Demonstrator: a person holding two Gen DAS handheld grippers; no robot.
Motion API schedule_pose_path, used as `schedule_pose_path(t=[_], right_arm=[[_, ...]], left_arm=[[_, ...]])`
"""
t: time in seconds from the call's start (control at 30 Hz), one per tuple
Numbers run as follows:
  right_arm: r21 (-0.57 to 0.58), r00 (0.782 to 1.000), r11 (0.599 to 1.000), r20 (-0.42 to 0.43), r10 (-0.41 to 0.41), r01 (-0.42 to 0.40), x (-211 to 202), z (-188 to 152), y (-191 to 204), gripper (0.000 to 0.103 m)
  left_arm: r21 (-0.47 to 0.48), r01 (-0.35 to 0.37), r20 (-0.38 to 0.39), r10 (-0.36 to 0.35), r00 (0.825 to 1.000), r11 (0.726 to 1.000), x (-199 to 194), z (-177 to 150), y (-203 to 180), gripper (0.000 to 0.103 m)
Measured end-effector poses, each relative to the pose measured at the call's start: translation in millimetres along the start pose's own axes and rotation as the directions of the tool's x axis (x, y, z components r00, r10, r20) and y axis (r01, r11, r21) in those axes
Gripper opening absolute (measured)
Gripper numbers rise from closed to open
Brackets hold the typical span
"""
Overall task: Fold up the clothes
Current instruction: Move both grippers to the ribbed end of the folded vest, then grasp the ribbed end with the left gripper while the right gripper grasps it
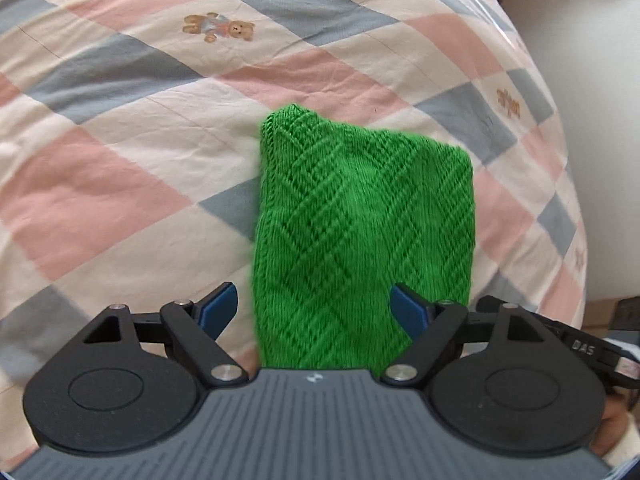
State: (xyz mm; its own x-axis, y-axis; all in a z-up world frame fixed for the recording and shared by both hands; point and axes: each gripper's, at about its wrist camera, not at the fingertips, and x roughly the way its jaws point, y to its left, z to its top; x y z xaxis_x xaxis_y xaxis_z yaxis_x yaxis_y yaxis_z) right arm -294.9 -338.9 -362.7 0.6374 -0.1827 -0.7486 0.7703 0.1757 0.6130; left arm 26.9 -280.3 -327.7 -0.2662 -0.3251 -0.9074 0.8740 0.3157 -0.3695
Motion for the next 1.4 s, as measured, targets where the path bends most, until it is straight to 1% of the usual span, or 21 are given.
schedule_pose_path(t=[0.07,0.13,0.23,0.27,0.3,0.33,0.43,0.5,0.57,0.63,0.67,0.7,0.77,0.8,0.83,0.93,1.0,1.1,1.17,1.3,1.4], right_arm=[[0.012,0.999,0.999,0.018,0.029,-0.029,9.5,2.6,-10.2,0.083],[0.045,0.997,0.996,0.015,0.071,-0.072,19.9,2.1,-20.5,0.083],[0.099,0.990,0.985,0.011,0.140,-0.140,35.3,0.6,-34.1,0.080],[0.112,0.988,0.981,0.004,0.156,-0.155,39.7,0.0,-36.8,0.077],[0.125,0.985,0.978,-0.004,0.171,-0.169,44.0,-0.6,-39.1,0.072],[0.138,0.982,0.973,-0.012,0.186,-0.183,48.3,-1.2,-41.5,0.070],[0.193,0.970,0.953,-0.025,0.242,-0.233,60.9,-1.8,-48.4,0.068],[0.227,0.964,0.940,-0.028,0.266,-0.253,67.7,-1.5,-52.5,0.067],[0.247,0.958,0.930,-0.025,0.287,-0.272,73.7,-1.4,-55.2,0.064],[0.262,0.953,0.922,-0.026,0.301,-0.284,79.7,-1.2,-56.5,0.057],[0.268,0.951,0.919,-0.027,0.307,-0.289,82.3,-1.1,-56.6,0.050],[0.275,0.949,0.915,-0.027,0.313,-0.294,84.8,-0.9,-56.7,0.045],[0.271,0.949,0.916,-0.020,0.313,-0.297,85.6,-0.7,-55.5,0.040],[0.266,0.951,0.918,-0.016,0.310,-0.294,84.2,-0.4,-54.4,0.037],[0.258,0.952,0.921,-0.014,0.306,-0.292,80.8,0.3,-52.2,0.035],[0.231,0.954,0.929,-0.010,0.300,-0.290,66.7,2.9,-45.0,0.031],[0.216,0.953,0.931,-0.008,0.304,-0.295,54.2,6.1,-40.6,0.030],[0.204,0.953,0.933,-0.001,0.303,-0.297,29.1,14.0,-41.6,0.030],[0.201,0.955,0.935,0.007,0.297,-0.293,9.1,20.3,-46.6,0.030],[0.194,0.963,0.944,0.043,0.265,-0.268,-44.8,35.8,-75.1,0.030],[0.187,0.973,0.956,0.082,0.214,-0.226,-94.0,55.5,-109.9,0.030]], left_arm=[[-0.002,0.023,0.007,-0.023,1.000,1.000,11.7,3.6,6.5,0.081],[-0.011,0.055,0.005,-0.055,0.998,0.998,24.6,7.1,12.7,0.081],[-0.056,0.109,-0.013,-0.110,0.994,0.992,43.4,8.5,27.2,0.081],[-0.072,0.136,-0.014,-0.138,0.990,0.988,48.3,8.3,32.6,0.081],[-0.088,0.165,-0.013,-0.167,0.986,0.982,53.0,8.2,37.8,0.081],[-0.106,0.193,-0.012,-0.196,0.981,0.975,57.6,8.0,42.6,0.081],[-0.155,0.259,-0.014,-0.265,0.964,0.953,71.3,8.1,54.2,0.081],[-0.168,0.281,-0.018,-0.288,0.958,0.945,77.7,9.1,57.3,0.080],[-0.165,0.291,-0.020,-0.298,0.954,0.942,82.2,10.1,57.0,0.079],[-0.161,0.297,-0.022,-0.304,0.952,0.941,86.3,11.3,56.2,0.073],[-0.151,0.290,-0.024,-0.297,0.955,0.945,87.4,12.2,54.3,0.071],[-0.134,0.277,-0.026,-0.283,0.959,0.951,87.5,13.1,52.0,0.062],[-0.105,0.260,-0.023,-0.264,0.964,0.960,84.3,13.1,47.9,0.054],[-0.092,0.255,-0.020,-0.257,0.966,0.963,81.7,12.6,45.7,0.048],[-0.075,0.246,-0.016,-0.248,0.969,0.966,78.0,11.6,42.3,0.045],[-0.024,0.219,-0.007,-0.219,0.976,0.975,63.7,9.8,26.3,0.039],[-0.001,0.210,0.001,-0.210,0.978,0.978,52.9,9.0,13.0,0.038],[0.009,0.218,0.008,-0.218,0.976,0.976,40.4,7.6,-12.6,0.037],[0.026,0.229,0.009,-0.230,0.973,0.973,36.4,6.4,-36.1,0.037],[0.061,0.283,0.004,-0.284,0.959,0.957,44.9,6.8,-98.4,0.037],[0.089,0.342,0.002,-0.344,0.939,0.935,66.5,8.8,-158.2,0.037]])
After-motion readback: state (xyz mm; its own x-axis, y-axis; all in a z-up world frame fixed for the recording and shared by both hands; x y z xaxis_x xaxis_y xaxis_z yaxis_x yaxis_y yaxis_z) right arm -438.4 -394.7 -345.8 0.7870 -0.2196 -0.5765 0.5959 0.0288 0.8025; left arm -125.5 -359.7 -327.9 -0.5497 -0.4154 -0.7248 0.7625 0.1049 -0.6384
